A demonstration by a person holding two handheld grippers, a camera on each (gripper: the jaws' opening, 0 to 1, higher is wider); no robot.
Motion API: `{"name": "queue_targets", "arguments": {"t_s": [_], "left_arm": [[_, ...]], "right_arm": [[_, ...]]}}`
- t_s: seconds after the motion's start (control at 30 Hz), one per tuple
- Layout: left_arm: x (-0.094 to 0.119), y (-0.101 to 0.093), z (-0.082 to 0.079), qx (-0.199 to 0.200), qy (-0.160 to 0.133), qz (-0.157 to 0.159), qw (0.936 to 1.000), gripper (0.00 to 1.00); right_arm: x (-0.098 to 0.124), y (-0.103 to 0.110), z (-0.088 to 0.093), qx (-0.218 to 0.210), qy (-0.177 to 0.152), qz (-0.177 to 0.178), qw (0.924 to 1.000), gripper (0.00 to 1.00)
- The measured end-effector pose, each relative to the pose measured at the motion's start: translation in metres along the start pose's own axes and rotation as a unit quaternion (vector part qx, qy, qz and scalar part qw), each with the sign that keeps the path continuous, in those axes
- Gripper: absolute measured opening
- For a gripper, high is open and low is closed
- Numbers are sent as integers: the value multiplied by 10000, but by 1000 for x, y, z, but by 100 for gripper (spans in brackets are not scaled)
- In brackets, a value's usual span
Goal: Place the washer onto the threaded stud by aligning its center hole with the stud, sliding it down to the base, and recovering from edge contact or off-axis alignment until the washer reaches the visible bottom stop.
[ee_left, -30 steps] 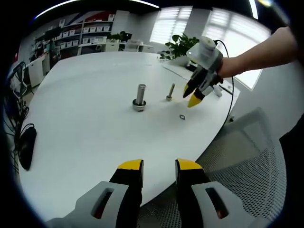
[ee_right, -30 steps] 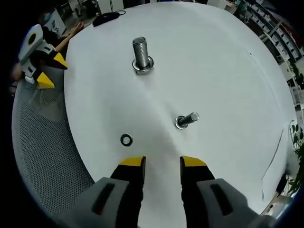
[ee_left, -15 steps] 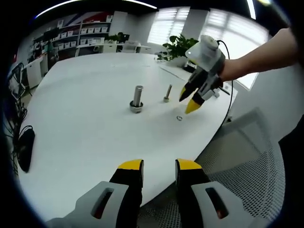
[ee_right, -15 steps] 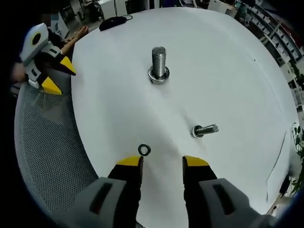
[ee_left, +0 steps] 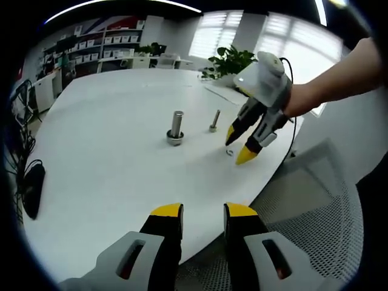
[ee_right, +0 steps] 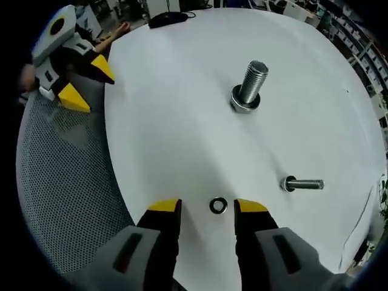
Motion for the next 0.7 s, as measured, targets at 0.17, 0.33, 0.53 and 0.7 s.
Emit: {"name": "queue_targets", "arguments": {"t_s": [0.17, 0.33, 0.53, 0.7], "left_arm": [[0, 0, 0, -8, -14, -6, 10000, 24], [0, 0, -1, -14, -22, -2, 10000, 24], [0, 0, -2, -15, -51, -29, 10000, 24], [0, 0, -1, -26, -40, -13, 10000, 23]], "right_arm": [[-3, -1, 7, 37, 111, 15, 9999, 37], [-1, -2, 10, -80, -52, 36, 9999, 36], [-2, -3, 13, -229, -221, 63, 9995, 35], [-4, -5, 10, -306, -114, 102, 9994, 32]]}}
Point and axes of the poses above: the point that each gripper's makers call its tool centre point, and the gripper's own axes: x roughly backward along the fingers, y roughly to its left, z roughly out of its underside, the point moved 10 cm from there along x, roughly backward along the fingers, and after that the axes turned 7 degrees about z, right-handed, at the moved point
